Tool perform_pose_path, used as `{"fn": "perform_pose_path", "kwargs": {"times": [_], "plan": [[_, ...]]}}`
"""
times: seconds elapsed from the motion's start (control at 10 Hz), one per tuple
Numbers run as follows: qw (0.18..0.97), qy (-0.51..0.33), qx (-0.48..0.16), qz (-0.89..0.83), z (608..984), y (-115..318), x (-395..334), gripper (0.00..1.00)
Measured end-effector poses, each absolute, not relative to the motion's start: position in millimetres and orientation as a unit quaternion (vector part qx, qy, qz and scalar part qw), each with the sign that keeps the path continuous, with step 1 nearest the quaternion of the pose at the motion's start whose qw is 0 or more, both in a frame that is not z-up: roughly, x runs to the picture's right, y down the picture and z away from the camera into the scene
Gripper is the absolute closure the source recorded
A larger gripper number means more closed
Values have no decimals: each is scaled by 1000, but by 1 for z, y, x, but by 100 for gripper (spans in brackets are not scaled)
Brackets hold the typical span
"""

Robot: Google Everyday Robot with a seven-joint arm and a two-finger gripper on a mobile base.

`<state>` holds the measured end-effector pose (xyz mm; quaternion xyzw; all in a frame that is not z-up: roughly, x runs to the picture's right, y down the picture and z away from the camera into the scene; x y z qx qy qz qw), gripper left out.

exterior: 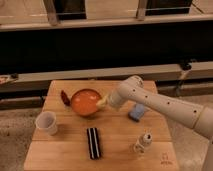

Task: Drag the ceramic bowl in a circle

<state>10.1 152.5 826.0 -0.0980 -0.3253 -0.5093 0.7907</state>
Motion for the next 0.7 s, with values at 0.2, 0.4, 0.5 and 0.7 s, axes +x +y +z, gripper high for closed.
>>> {"fn": "perform_pose_path", "kwargs": {"times": [0.2,0.4,0.5,0.7], "plan": [[790,-326,-98,-510,831,151,0,20],[791,-326,-98,-509,835,149,-6,20],[791,-326,-99,-508,838,149,-11,20],[790,-328,-100,-508,843,148,-20,20]]}}
